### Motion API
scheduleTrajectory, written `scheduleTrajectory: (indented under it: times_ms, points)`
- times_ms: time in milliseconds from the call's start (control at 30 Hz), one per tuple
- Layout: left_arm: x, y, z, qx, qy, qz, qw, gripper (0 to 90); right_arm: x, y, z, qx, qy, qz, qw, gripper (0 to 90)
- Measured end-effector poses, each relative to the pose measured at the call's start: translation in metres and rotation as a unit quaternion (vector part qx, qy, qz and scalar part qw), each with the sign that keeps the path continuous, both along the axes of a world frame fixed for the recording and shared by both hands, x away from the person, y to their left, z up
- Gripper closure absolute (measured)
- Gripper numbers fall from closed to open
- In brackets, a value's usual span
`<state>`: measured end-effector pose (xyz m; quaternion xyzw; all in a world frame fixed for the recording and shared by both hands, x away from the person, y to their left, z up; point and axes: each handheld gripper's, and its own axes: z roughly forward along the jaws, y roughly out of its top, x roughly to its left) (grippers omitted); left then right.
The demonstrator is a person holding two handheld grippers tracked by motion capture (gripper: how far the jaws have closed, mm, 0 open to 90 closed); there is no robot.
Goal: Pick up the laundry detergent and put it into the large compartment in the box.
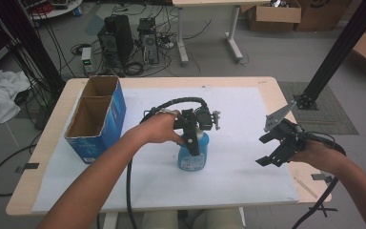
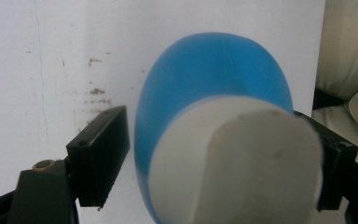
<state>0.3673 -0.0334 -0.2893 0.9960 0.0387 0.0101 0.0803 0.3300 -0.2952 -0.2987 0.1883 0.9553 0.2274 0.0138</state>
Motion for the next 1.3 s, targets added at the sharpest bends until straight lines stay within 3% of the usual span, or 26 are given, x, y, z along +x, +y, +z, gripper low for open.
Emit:
scheduleTrajectory:
  times_ms: [1300]
  points:
    - [0.0010,0.0022,0.0024,-0.009,-0.012,0.001,0.9999,27.1,0.0002,0.0017,-0.0017,0.002,0.003,0.003,1.0000,17.5]
